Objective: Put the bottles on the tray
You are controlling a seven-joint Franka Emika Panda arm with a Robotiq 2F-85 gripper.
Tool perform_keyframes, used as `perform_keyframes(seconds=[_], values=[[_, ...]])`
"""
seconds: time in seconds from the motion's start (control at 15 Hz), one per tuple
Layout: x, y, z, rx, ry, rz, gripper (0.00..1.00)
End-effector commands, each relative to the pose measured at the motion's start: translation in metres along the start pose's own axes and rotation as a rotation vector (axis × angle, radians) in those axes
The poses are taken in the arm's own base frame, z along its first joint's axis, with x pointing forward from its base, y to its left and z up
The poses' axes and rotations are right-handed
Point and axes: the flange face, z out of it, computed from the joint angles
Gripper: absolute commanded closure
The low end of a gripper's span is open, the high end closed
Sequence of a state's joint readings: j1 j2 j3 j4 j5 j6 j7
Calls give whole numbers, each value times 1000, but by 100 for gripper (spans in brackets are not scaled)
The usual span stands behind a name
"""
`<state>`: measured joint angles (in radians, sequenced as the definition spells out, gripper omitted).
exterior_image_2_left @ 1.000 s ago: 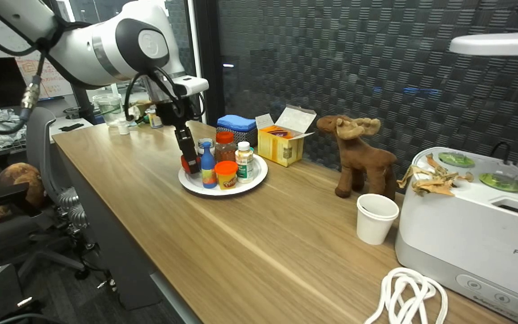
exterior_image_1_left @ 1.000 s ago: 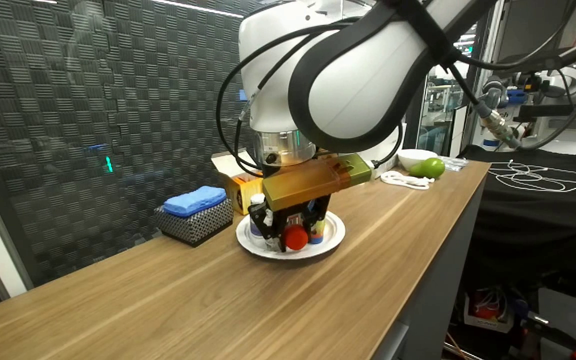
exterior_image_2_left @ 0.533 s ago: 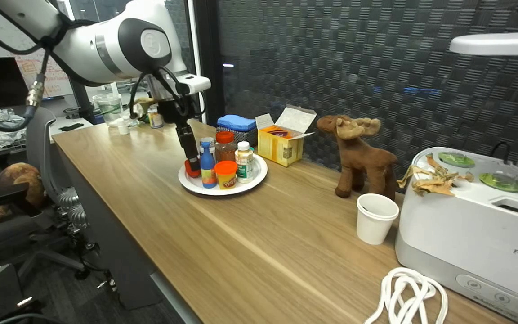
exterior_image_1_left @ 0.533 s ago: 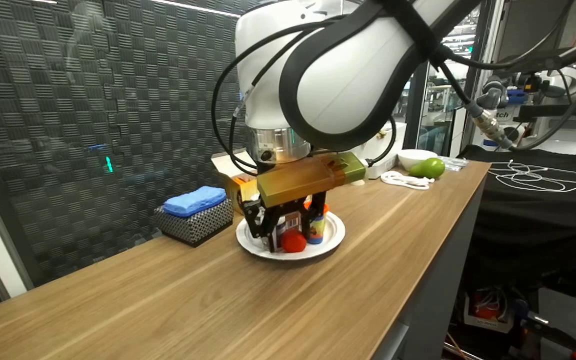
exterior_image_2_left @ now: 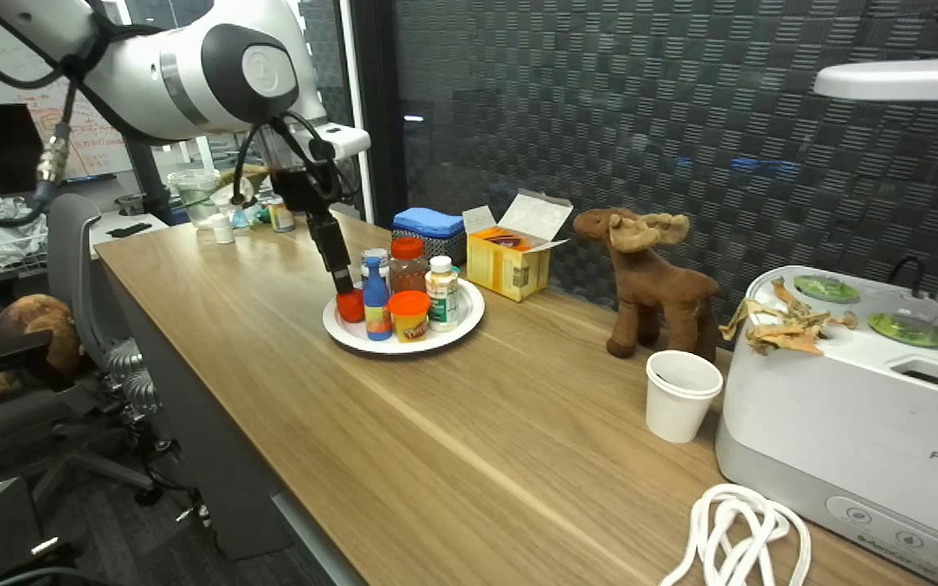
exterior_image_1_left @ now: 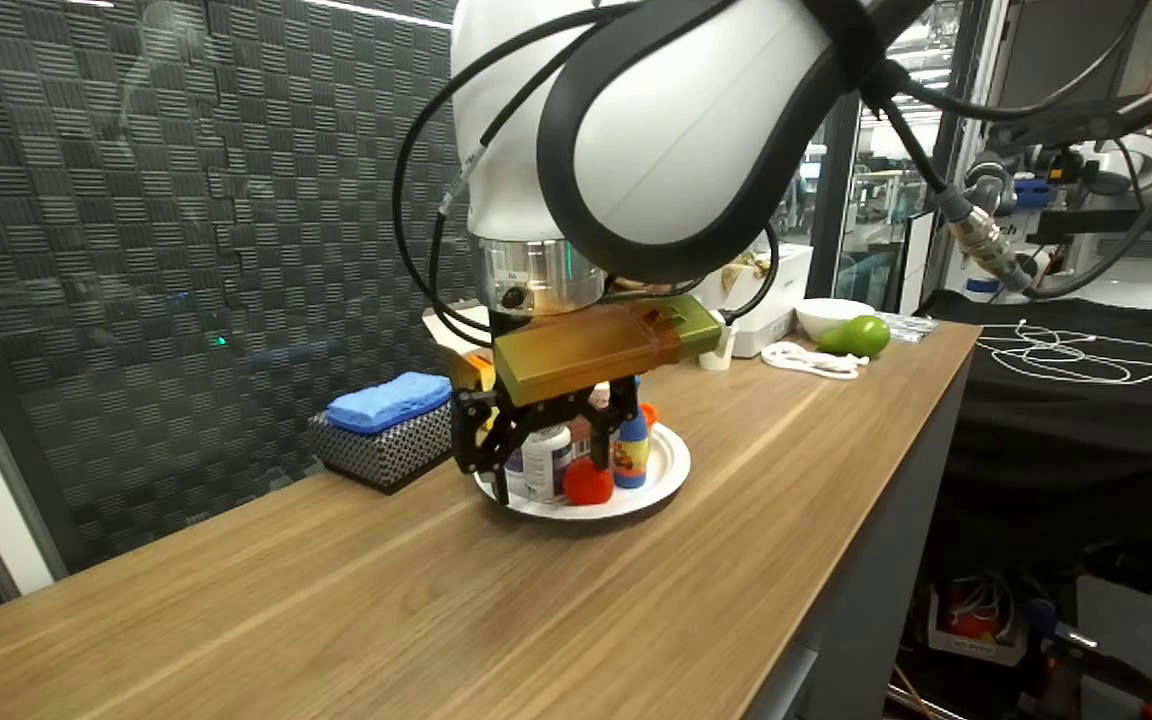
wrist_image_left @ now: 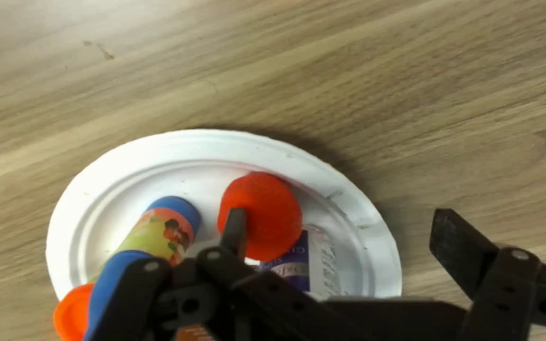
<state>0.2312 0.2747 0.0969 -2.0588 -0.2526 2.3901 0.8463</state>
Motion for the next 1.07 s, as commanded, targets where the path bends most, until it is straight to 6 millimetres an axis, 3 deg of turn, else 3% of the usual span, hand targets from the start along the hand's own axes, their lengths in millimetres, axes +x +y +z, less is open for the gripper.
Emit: perform_keyframes(seconds=[0.0,0.27,0.53,0.87,1.0], values=[[-7,-8,-29,47,-27,-59,0],[-19,-7,-89,15,-70,-51,0],[-51,6,-138,-25,-315,-116,0],[-82,27,-232,0,-533,-332,0],[-93,38,-259,7,-564,-442,0]])
